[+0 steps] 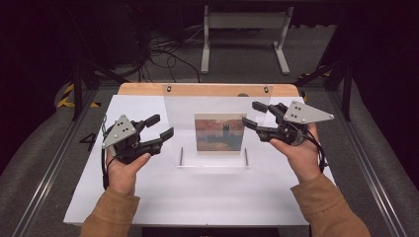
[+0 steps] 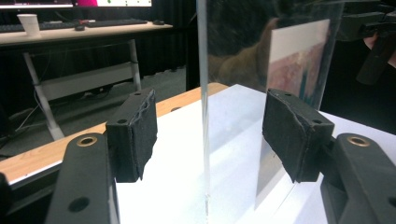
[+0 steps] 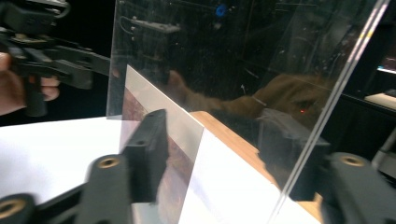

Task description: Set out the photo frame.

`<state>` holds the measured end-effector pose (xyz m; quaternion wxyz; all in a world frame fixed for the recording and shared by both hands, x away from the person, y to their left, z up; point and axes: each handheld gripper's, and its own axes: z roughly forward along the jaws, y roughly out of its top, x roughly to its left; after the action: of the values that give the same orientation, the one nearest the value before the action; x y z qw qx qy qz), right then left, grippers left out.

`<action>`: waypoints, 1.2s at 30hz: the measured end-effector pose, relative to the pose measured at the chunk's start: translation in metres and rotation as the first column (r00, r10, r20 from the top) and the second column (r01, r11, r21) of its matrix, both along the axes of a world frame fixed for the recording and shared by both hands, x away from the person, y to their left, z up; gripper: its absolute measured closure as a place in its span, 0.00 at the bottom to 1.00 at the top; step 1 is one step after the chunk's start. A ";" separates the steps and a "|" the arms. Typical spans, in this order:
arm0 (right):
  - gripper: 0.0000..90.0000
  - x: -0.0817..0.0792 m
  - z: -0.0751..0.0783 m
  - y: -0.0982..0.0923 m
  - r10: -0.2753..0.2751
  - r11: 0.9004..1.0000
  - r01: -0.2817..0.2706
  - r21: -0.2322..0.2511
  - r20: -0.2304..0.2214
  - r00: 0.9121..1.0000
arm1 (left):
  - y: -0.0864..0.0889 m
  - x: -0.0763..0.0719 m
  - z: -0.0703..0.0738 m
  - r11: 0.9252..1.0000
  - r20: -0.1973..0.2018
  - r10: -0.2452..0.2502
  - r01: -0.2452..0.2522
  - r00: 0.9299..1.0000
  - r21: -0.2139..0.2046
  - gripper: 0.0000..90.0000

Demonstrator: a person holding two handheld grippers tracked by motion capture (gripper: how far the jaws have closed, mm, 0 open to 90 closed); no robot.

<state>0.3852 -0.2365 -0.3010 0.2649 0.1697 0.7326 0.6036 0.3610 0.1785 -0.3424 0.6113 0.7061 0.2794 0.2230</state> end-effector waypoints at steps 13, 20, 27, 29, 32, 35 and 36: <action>0.24 0.010 -0.003 -0.003 -0.065 0.998 0.064 -0.017 -0.039 0.997 | 0.016 -0.007 -0.011 0.999 -0.035 0.038 -0.038 0.999 0.016 0.33; 0.18 0.008 -0.001 -0.008 -0.110 0.993 0.108 -0.038 -0.058 0.992 | 0.023 -0.013 -0.014 0.998 -0.042 0.050 -0.049 0.998 0.035 0.29; 0.18 -0.009 0.003 -0.025 -0.140 0.989 0.136 -0.058 -0.074 0.987 | 0.031 -0.022 -0.015 0.998 -0.054 0.047 -0.044 0.997 0.055 0.26; 0.18 -0.012 0.003 -0.029 -0.143 0.989 0.138 -0.060 -0.081 0.986 | 0.034 -0.025 -0.016 0.997 -0.057 0.050 -0.047 0.997 0.058 0.25; 0.18 -0.022 0.001 -0.040 -0.163 0.984 0.154 -0.084 -0.100 0.982 | 0.040 -0.030 -0.018 0.997 -0.061 0.053 -0.049 0.997 0.066 0.24; 0.17 -0.026 -0.001 -0.046 -0.179 0.982 0.169 -0.089 -0.111 0.978 | 0.046 -0.033 -0.021 0.995 -0.067 0.066 -0.061 0.996 0.080 0.22; 0.17 -0.028 -0.002 -0.049 -0.189 0.979 0.178 -0.096 -0.117 0.975 | 0.048 -0.035 -0.022 0.994 -0.069 0.071 -0.065 0.995 0.083 0.21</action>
<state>0.3571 -0.2857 -0.3027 0.2802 0.2628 0.7540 0.5329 0.3263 0.2265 -0.3641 0.5640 0.7277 0.3158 0.2293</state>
